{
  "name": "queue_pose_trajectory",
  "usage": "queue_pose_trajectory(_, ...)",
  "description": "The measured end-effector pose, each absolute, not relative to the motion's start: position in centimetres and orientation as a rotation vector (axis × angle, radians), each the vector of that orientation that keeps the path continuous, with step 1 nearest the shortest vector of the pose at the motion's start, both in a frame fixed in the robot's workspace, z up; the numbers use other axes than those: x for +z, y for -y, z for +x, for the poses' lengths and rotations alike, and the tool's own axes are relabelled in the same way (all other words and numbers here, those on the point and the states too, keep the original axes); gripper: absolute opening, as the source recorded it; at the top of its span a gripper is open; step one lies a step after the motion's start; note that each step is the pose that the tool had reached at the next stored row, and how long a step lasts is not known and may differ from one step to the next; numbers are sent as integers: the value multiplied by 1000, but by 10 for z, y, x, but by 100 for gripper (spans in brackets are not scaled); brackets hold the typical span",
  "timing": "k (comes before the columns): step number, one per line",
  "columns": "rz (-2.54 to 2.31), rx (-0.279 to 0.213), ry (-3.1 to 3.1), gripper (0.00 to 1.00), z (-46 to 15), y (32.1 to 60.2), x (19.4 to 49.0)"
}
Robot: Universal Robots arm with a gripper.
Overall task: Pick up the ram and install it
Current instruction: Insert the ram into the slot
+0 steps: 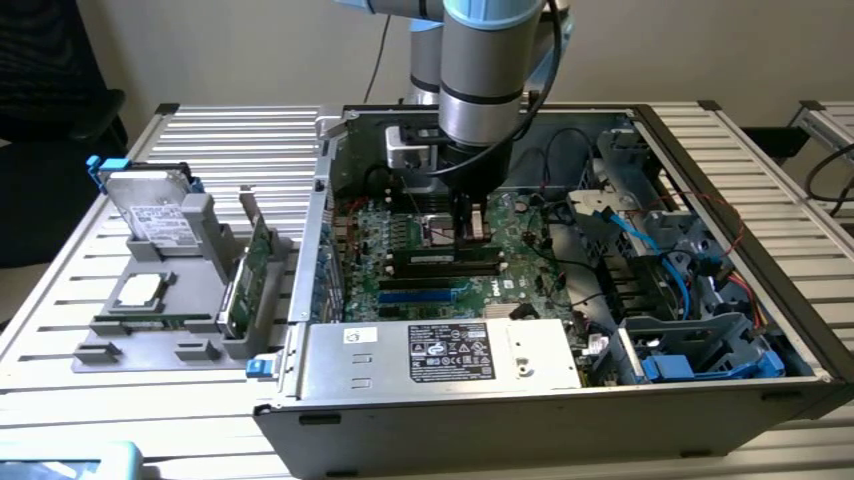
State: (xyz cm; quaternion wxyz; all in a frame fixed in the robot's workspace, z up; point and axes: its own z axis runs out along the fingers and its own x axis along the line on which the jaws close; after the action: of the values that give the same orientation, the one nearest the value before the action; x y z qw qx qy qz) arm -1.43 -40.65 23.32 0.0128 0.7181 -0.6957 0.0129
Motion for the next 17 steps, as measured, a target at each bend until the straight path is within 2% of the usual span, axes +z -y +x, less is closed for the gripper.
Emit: queue_pose_trajectory(17, 2243, 41, 2163, 13, -14, 407, 230)
